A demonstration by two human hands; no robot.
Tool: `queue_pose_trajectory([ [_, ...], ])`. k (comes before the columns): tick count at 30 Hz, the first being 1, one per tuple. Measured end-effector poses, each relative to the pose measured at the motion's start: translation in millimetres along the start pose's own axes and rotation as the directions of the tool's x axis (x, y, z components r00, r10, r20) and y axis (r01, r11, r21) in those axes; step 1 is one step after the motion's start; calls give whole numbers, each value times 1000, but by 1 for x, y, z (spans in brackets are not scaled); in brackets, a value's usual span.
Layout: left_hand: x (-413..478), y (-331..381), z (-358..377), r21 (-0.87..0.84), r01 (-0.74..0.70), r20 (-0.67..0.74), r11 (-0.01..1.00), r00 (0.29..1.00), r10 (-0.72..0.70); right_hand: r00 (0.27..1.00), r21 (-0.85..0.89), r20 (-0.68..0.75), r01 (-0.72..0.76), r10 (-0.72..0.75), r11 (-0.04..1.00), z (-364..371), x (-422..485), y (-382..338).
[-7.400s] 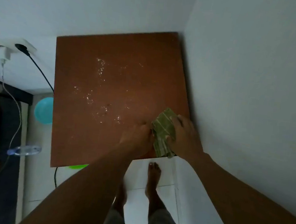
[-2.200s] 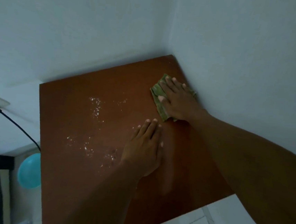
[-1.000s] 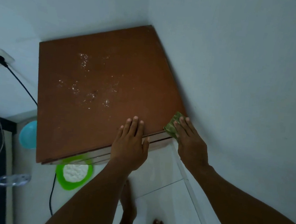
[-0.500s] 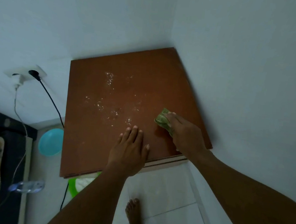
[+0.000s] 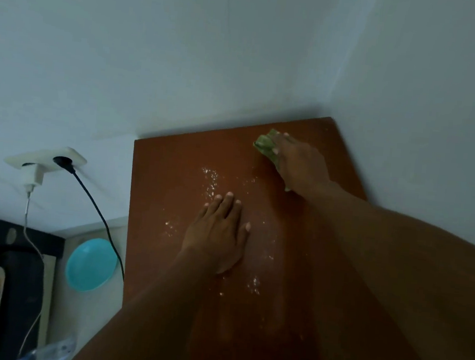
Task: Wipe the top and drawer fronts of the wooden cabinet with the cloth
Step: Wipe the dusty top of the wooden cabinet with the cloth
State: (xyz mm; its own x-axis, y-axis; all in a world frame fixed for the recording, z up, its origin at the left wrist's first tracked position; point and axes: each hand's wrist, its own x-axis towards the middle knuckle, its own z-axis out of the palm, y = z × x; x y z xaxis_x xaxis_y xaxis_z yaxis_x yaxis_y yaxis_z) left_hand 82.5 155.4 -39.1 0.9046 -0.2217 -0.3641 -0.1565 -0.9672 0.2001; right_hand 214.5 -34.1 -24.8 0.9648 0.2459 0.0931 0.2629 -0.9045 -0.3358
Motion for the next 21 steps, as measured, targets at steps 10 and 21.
queue_pose_trajectory([
  [10, 3, -20, 18, -90, -83, -84, 992, 994, 76, 979, -132, 200, 73, -45, 989, 44, 71, 8],
  [21, 3, -15, 26, -134, -65, -135, 989, 990, 47, 979, -218, 171, 151, -115, 964, 67, 12, 2],
])
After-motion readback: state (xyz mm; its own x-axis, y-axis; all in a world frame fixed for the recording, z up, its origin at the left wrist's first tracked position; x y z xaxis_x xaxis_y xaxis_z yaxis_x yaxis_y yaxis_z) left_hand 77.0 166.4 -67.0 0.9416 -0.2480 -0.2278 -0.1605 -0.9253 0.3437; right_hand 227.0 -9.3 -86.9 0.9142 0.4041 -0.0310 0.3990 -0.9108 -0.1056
